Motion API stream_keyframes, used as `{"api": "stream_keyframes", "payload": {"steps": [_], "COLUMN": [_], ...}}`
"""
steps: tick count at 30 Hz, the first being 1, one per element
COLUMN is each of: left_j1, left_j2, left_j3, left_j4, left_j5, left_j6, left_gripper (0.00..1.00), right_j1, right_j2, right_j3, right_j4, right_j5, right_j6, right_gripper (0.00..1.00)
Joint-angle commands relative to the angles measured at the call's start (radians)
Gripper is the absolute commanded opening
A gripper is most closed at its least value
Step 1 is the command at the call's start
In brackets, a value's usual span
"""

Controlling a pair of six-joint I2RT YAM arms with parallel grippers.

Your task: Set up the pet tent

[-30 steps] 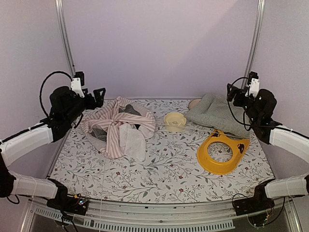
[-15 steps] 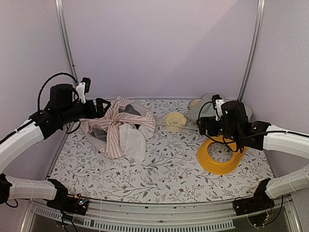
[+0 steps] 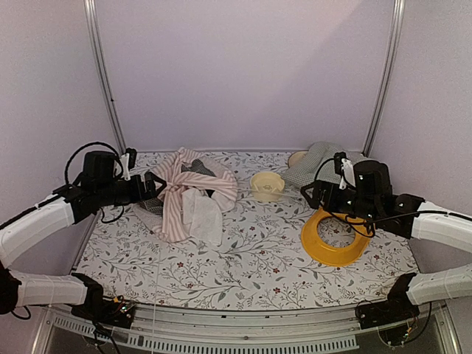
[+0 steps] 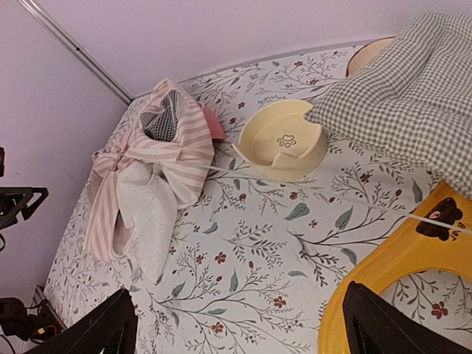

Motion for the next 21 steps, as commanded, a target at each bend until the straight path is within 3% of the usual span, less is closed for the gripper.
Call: {"api": "stream_keyframes", "payload": {"steps": [1,5,10,14,19,21], "left_j1": [-0.001,0.0,-0.004,-0.004,-0.011,-0.015], "left_j2": [-0.051,-0.111,-0.119,-0.198,-0.286,-0.312], "left_j3": [-0.09,-0.217,-0.217,-0.267,-0.333,-0.351], "left_j4": [0.004,0.1,0.057,0.035,-0.003,-0.036], "left_j5": [0.004,-0.01,-0.027,-0.019,0.028,0.034], "left_j6": [-0.052,-0.068,-0.068,-0.109,-0.139,-0.153], "left_gripper": [0.99,0.98,0.94,0.9,0.88,0.88], "right_j1": [0.026,0.185,0.288,0.311,0.303,0.272], "right_j2": [0.064,0.175,0.282,0.269,0.168,0.163], "right_j3": [-0.031,-0.02,0.005,0.03,0.1,0.136], "right_j4": [0.132,0.18,0.187,0.16,0.119,0.133], "right_j5": [-0.26,-0.231,-0.19,-0.116,0.114,0.112], "right_j6": [0.066,0.098,0.122,0.108,-0.027,-0.059], "right_gripper": [0.99,0.99,0.99,0.97,0.99,0.99]}}
